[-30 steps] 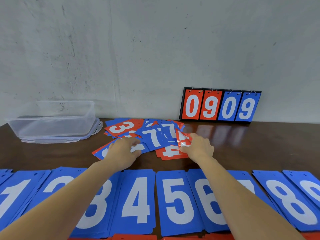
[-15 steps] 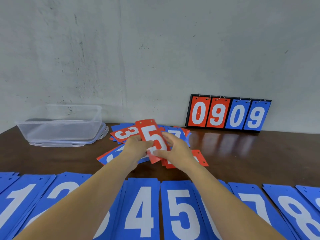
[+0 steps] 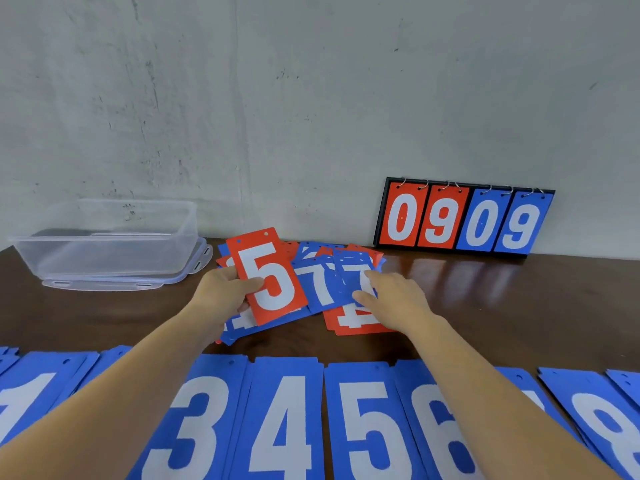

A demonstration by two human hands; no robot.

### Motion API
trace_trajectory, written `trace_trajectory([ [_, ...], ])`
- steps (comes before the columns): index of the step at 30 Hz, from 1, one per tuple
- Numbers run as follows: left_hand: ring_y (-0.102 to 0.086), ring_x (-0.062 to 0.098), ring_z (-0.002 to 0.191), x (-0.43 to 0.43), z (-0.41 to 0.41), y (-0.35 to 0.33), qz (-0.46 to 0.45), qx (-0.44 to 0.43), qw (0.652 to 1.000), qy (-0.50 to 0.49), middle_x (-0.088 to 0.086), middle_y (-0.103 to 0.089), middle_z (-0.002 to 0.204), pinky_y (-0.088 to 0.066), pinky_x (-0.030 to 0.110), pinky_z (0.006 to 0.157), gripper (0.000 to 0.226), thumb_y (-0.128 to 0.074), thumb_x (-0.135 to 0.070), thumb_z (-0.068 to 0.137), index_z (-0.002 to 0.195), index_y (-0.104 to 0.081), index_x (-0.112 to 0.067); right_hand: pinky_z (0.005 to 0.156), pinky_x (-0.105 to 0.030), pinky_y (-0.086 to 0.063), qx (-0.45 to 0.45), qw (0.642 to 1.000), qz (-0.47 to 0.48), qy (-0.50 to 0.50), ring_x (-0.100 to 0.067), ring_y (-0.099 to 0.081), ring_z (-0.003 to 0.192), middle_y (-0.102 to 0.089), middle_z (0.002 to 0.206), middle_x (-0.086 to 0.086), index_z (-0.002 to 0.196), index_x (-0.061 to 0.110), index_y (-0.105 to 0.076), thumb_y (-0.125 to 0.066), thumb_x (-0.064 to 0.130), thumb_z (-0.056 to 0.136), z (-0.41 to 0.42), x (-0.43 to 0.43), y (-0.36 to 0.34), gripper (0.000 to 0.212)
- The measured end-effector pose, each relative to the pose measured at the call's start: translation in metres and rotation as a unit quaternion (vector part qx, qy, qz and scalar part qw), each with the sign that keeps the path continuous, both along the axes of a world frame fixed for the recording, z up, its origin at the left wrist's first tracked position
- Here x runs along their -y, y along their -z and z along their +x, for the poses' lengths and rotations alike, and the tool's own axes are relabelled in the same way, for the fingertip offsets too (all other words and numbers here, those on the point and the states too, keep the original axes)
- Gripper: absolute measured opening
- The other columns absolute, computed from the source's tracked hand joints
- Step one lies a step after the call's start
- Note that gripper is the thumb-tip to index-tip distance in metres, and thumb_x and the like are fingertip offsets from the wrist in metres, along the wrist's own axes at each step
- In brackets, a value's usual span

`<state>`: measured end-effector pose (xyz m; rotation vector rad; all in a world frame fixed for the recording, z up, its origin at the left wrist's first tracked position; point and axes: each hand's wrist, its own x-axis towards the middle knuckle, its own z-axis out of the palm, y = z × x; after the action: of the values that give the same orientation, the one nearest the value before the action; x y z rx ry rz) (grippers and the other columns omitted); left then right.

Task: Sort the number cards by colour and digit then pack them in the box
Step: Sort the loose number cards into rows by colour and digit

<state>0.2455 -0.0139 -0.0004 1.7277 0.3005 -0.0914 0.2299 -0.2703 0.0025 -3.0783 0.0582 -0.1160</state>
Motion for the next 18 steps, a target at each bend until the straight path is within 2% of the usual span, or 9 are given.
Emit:
trace_trajectory([
  [3,-0.064,0.029,0.108,0.005,-0.001,-0.005,-0.016,-0.001,1.0,0.006,0.008,-0.065,0.125,-0.052,0.05,0.094,0.049,-0.07,-0.02,0.086,0.132,-0.054,-0.013,0.085,-0.029,-0.049,0.001,1.0,0.004,0.014,-0.017,-0.059,0.102,-0.061,0.12,-0.004,0.128,0.019,-0.052,-0.041,0.047,0.099,-0.02,0.015,-0.001,0.042],
  [6,-0.062,0.029,0.112,0.013,-0.006,-0.01,-0.01,0.004,1.0,0.021,0.009,-0.063,0.127,-0.051,0.048,0.096,0.048,-0.067,-0.018,0.089,0.134,-0.053,-0.011,0.07,-0.021,-0.044,0.014,0.998,0.034,0.048,-0.011,-0.055,0.091,-0.063,0.117,-0.002,0.12,0.02,-0.056,-0.047,0.043,0.097,-0.033,0.029,0.001,0.033],
  [8,-0.062,0.029,0.112,0.018,-0.008,-0.011,0.01,0.002,1.0,0.027,0.009,-0.062,0.128,-0.052,0.047,0.095,0.048,-0.066,-0.019,0.09,0.135,-0.052,-0.011,0.066,-0.02,-0.042,0.035,0.992,0.065,0.099,-0.01,-0.055,0.089,-0.063,0.117,-0.001,0.122,0.021,-0.054,-0.054,0.045,0.094,-0.033,0.033,0.004,0.037],
  [10,-0.062,0.029,0.112,0.022,-0.009,-0.012,0.024,-0.002,0.999,0.032,0.01,-0.061,0.129,-0.053,0.046,0.094,0.05,-0.066,-0.02,0.09,0.137,-0.051,-0.012,0.069,-0.024,-0.045,0.042,0.98,0.113,0.157,-0.014,-0.057,0.097,-0.061,0.119,-0.002,0.126,0.019,-0.05,-0.062,0.053,0.086,-0.028,0.031,0.006,0.053],
  [13,-0.061,0.028,0.114,0.026,-0.01,-0.012,0.046,-0.005,0.998,0.041,0.01,-0.061,0.13,-0.053,0.044,0.094,0.049,-0.064,-0.02,0.09,0.137,-0.051,-0.012,0.094,-0.037,-0.045,0.022,0.969,0.138,0.202,-0.024,-0.047,0.122,-0.049,0.133,-0.007,0.136,0.015,-0.04,-0.07,0.062,0.075,-0.012,0.025,0.014,0.083],
  [15,-0.061,0.028,0.115,0.027,-0.01,-0.011,0.053,-0.006,0.998,0.042,0.01,-0.061,0.131,-0.053,0.044,0.095,0.048,-0.064,-0.02,0.091,0.136,-0.051,-0.012,0.099,-0.039,-0.042,0.015,0.959,0.163,0.231,-0.027,-0.043,0.126,-0.046,0.136,-0.01,0.137,0.014,-0.038,-0.075,0.058,0.071,-0.002,0.022,0.014,0.088],
  [18,-0.061,0.027,0.115,0.026,-0.01,-0.01,0.053,-0.009,0.998,0.039,0.009,-0.061,0.131,-0.053,0.042,0.094,0.048,-0.064,-0.02,0.091,0.136,-0.052,-0.012,0.096,-0.038,-0.044,-0.008,0.946,0.191,0.261,-0.026,-0.045,0.122,-0.05,0.13,-0.01,0.128,0.013,-0.044,-0.081,0.053,0.068,0.008,0.023,0.011,0.081],
])
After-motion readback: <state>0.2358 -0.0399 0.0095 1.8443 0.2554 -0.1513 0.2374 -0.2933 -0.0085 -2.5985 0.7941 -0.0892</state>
